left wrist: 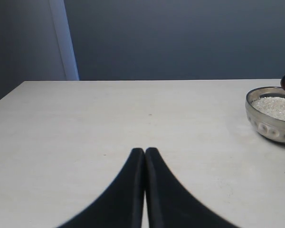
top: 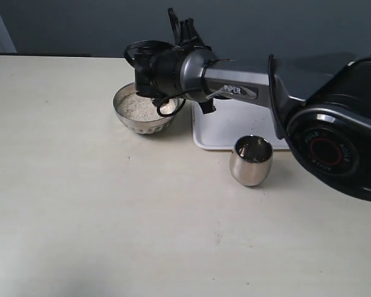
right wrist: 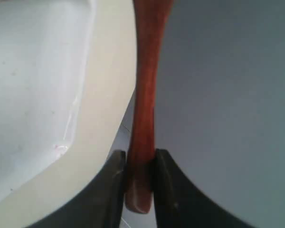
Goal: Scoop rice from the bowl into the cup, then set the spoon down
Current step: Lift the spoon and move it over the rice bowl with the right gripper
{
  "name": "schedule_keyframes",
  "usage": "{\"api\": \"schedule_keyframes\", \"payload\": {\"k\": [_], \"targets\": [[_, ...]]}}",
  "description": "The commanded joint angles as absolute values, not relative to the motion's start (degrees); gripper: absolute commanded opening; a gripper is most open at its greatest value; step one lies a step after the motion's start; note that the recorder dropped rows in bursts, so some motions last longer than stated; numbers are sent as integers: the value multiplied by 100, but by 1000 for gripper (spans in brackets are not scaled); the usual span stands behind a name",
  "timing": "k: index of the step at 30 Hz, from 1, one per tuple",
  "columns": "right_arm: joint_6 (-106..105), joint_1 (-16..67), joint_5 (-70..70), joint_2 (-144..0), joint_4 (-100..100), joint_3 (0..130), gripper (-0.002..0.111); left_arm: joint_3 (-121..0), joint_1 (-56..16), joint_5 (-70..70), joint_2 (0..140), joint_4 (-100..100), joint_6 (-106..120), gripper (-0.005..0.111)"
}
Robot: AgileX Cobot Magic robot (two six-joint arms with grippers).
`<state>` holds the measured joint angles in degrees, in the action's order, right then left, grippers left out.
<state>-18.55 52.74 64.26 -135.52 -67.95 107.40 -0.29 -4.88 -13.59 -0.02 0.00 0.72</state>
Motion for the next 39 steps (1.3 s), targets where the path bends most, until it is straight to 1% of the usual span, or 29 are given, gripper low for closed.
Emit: {"api": "schedule_keyframes", "payload": {"k": [1, 16, 27, 39], "targets": [[-1878, 5248, 6397, -13496, -7073, 10758, 0, 0, -534, -1332, 0, 0, 56, 1], [-1989, 5248, 6079, -13725, -7058, 10758, 0, 0, -534, -1332, 0, 0, 56, 1], [-1989, 5248, 5973, -13864, -7465, 10758, 0, 0, -534, -1332, 0, 0, 56, 1], [-2441, 5263, 5949, -13864, -7215, 10758, 0, 0, -534, -1332, 0, 0, 56, 1]]}}
